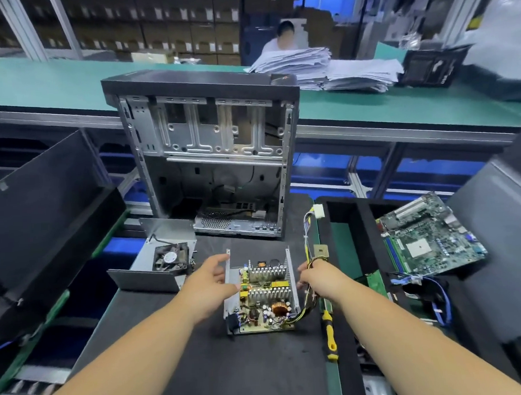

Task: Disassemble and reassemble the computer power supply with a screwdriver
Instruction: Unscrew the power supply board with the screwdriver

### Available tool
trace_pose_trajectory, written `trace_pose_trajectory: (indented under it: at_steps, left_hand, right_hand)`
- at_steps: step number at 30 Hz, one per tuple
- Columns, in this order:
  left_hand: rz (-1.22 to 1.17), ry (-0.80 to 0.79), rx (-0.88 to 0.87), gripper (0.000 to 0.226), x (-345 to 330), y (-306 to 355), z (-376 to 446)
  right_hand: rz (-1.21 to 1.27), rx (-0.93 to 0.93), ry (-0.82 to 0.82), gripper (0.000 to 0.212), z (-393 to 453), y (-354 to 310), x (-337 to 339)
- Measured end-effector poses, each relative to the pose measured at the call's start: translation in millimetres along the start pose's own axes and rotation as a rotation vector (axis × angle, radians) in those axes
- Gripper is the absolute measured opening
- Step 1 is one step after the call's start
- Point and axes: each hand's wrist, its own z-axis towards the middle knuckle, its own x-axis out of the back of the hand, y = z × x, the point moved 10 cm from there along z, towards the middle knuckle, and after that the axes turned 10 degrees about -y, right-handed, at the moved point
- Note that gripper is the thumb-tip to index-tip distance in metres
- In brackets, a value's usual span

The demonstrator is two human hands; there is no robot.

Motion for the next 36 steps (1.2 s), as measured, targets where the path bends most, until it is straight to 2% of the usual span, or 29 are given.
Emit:
trace_pose_trajectory:
  at_steps: [2,6,8,9,10,11,12,14,16,22,26,30,33,36]
  left_hand:
    - [-0.018,-0.073,-0.053,0.074,-2.7,1.9,4.7]
    - [-0.079,-0.163,-0.126,0.075,-1.8,-0.2,9.6]
    - [-0.093,-0.196,-0.145,0.077,-1.5,-3.3,11.2]
    - [-0.095,-0.212,-0.149,0.077,-1.8,-4.8,11.3]
    - [-0.094,-0.225,-0.152,0.077,-2.2,-6.1,10.9]
    - [-0.084,-0.229,-0.153,0.076,-2.6,-7.5,10.3]
    - [-0.058,-0.218,-0.149,0.074,-2.2,-8.8,9.4]
    - [0.084,-0.133,-0.135,0.07,3.6,-9.9,6.1]
    - [0.235,-0.037,-0.15,0.064,9.7,-5.3,0.2]
    - [0.365,0.055,-0.25,0.051,4.2,24.4,-15.1]
    - [0.484,0.12,-0.366,0.041,-9.7,47.3,-26.5]
    - [0.599,0.057,-0.44,0.024,-39.0,54.2,-35.7]
    - [0.641,0.053,-0.45,0.021,-48.8,53.3,-41.8]
    - [0.685,0.07,-0.427,0.021,-47.4,50.0,-47.4]
  right_hand:
    - [-0.054,-0.021,-0.002,0.018,8.5,3.4,-1.6]
    - [-0.324,0.018,0.03,0.023,18.8,-13.0,-5.7]
    - [-0.561,0.015,0.02,0.026,24.2,-19.8,-7.4]
    - [-0.528,-0.028,0.027,0.025,28.4,-13.3,-4.9]
    - [-0.361,-0.044,0.04,0.023,33.1,-4.5,-1.2]
    - [-0.303,-0.025,0.047,0.023,36.1,-0.8,3.1]
    - [-0.241,-0.053,0.028,0.029,34.6,6.9,4.3]
    - [-0.036,-0.148,-0.031,0.039,30.4,28.4,-0.2]
    - [0.106,-0.187,-0.065,0.038,23.7,42.3,-1.4]
    - [0.125,-0.236,-0.184,0.019,1.3,58.1,-9.9]
    - [0.235,-0.198,-0.242,0.016,-9.5,54.3,-20.2]
    - [0.269,-0.154,-0.244,0.007,-16.1,49.2,-26.7]
    - [0.244,-0.144,-0.239,0.011,-18.1,48.3,-30.1]
    - [0.194,-0.148,-0.304,0.022,-21.3,47.1,-37.1]
